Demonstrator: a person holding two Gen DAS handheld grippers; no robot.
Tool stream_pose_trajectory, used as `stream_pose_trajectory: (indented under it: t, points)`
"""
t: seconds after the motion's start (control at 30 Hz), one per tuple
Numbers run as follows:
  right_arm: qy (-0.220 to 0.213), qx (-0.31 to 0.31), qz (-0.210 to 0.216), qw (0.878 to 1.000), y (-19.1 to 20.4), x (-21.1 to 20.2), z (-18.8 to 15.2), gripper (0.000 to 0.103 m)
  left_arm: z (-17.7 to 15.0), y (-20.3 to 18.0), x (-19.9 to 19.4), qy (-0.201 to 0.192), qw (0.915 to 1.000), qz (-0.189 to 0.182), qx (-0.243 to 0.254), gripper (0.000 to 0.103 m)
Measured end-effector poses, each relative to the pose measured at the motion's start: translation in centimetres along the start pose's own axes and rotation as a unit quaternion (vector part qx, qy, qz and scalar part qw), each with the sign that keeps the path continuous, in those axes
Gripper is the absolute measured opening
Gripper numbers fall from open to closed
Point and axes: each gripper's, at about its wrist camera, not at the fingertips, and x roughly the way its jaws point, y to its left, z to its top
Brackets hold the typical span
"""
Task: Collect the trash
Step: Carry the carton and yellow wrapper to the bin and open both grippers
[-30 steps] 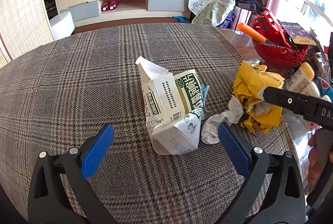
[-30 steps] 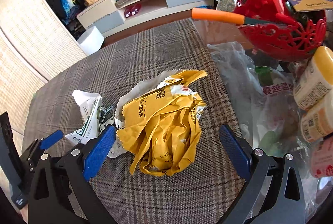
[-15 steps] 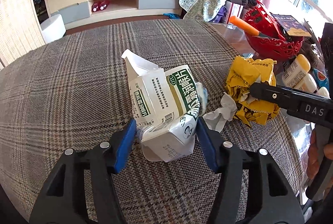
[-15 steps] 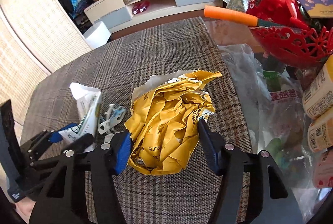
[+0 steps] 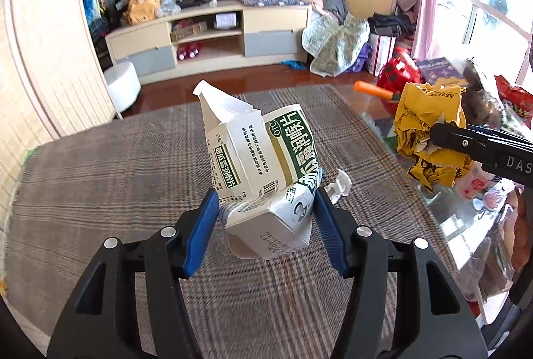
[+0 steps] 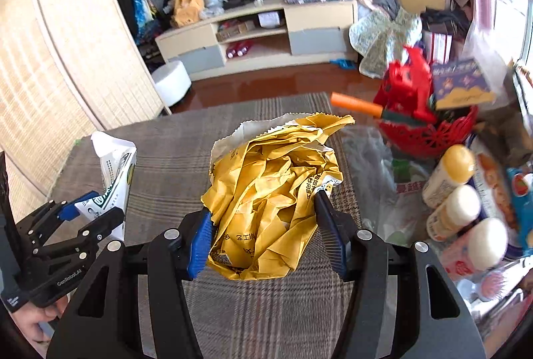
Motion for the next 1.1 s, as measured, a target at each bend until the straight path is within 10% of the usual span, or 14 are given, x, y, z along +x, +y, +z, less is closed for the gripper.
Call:
stream_pose_trajectory:
  t: [0.53,1.1]
  points:
    - [-0.058,-0.067,0.025,0.996,6.4,-16.9,-9.1,0.058,-8.9,-3.1,-18.0,-0.066,0.9977,-0.007,-0.014,0.055]
    - [0.029,-0.060,0.035,0.997,5.5,-13.2,-24.4,0.058,-25.1,-3.5,-13.5,0.016,0.9983,-0.031,-0.048,0.055]
